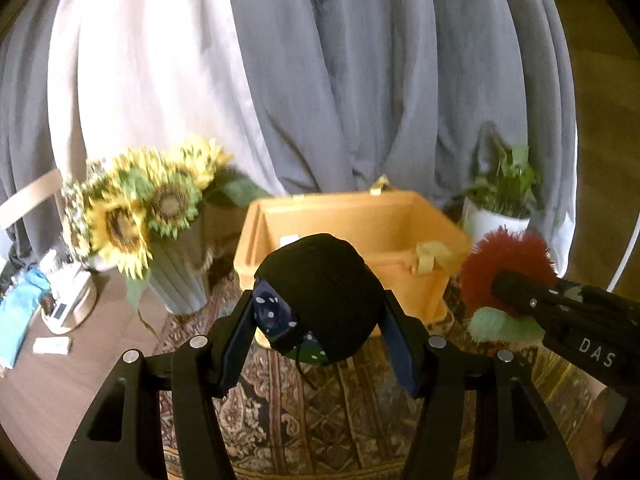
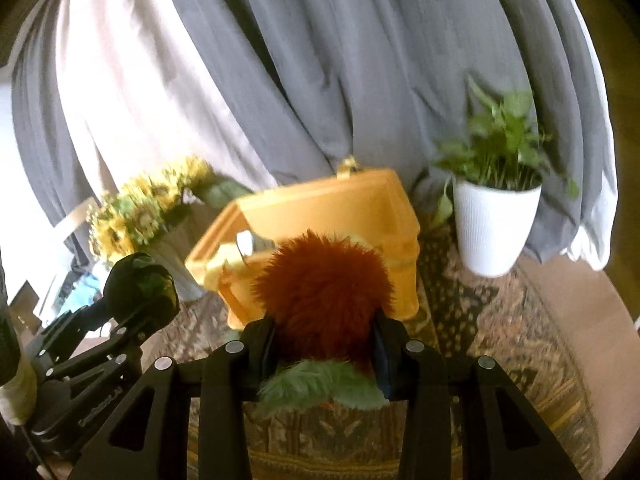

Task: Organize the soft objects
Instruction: 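Carry both toys into the orange crate and open both tools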

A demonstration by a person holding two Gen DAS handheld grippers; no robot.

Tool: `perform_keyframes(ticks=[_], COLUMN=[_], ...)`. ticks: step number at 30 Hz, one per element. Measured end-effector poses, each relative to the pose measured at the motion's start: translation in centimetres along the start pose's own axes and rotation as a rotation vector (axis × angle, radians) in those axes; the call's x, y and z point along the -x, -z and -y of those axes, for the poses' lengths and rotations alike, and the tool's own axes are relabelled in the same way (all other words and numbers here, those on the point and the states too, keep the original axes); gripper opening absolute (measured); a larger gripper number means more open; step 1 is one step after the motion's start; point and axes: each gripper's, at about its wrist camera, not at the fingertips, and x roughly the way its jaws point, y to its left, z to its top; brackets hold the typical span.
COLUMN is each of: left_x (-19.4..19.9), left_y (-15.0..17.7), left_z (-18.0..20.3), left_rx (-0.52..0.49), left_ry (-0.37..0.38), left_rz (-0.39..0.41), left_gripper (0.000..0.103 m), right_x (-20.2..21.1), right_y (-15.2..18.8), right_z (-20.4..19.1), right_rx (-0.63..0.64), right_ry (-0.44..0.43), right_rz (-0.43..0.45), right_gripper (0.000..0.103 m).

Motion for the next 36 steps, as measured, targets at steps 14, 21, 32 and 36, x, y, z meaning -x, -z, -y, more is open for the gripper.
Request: perform_keyframes(ticks=[14,21,32,36], left_x=[1.4,0.4,-3.8,-5.9], left_y=[-4.8,-6.8,-9.7,-10.4], left_z=[1.0,1.1,0.6,0.4], left_rx=[0.005,-0.005,-0.009,-0.009], left_ry=[-0.034,-0.041,-0.047,-0.046], left_rz=[0.122,0.136,0.106,0.085], left_gripper=[0.060,0.060,0.060,0.060], right_x=[1.6,0.8,-2.8,-4.6], right_y=[-4.8,-7.0,-10.1,-11.0], right_z=[0.2,-0.2,0.0,0.0], right_rx=[0.026,0.044,0.071,0.083], right_ry=[-0.061,-0.081,-0.078,-0.070], right_rz=[0.133,0.169,0.164,0.148], right_gripper=[0.040,0.040,0.040,0.040])
